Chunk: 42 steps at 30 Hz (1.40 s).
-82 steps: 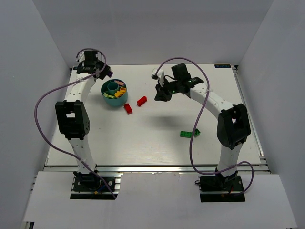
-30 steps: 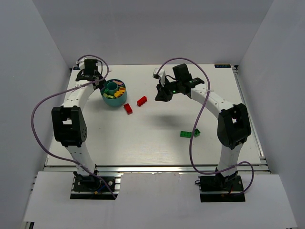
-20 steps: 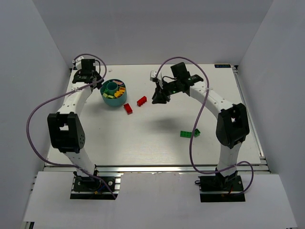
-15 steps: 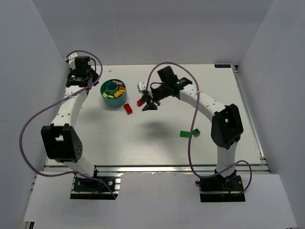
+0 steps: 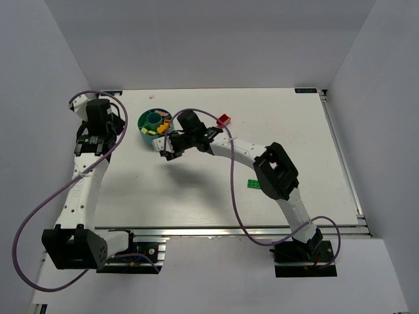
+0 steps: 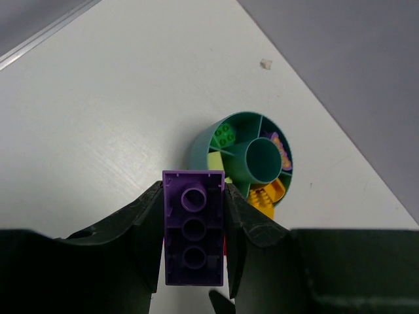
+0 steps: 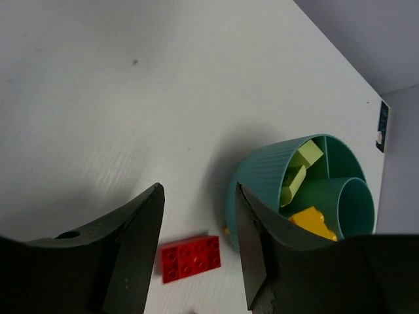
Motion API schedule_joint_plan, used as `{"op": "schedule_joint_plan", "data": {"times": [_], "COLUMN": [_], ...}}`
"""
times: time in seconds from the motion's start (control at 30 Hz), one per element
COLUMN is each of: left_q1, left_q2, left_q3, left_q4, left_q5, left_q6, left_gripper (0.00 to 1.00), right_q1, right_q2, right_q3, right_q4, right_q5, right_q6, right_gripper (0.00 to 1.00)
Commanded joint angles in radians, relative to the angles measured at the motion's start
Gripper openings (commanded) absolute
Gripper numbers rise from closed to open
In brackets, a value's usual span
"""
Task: Sort the legos into containers by color
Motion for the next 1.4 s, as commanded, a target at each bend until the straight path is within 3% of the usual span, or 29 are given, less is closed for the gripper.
{"op": "schedule_joint_plan", "data": {"times": [0.0, 0.1, 0.37, 1.37], "left_q1": [0.002, 0.002, 0.002, 0.002], "left_q2": [-0.055, -0.078, -0.118, -0.085], "left_q3": [-0.020, -0.021, -0.034, -0.057], "left_q4": [-0.060, -0.090, -0.116, -0.085], "left_q5": [-0.029, -0.030, -0.036, 0.003], "left_q6": [-0.019, -0.018, -0.015, -0.071], "left_gripper": [0.00, 0.00, 0.00, 0.00], "right_q1": [0.047, 0.067, 0.078, -0.019], "right_q2": [0.075, 0.106, 0.212, 0.169], "right_q3": [0.054, 0.005, 0.038, -0.086], "right_q4": [0.241, 0.392, 0.517, 0.569], "right_q5": [0.146, 0.209, 0.335, 0.366], "right_q6": [0.066, 0.112, 0.193, 0.241], "right_gripper": [0.53, 0.60, 0.66, 0.66]}}
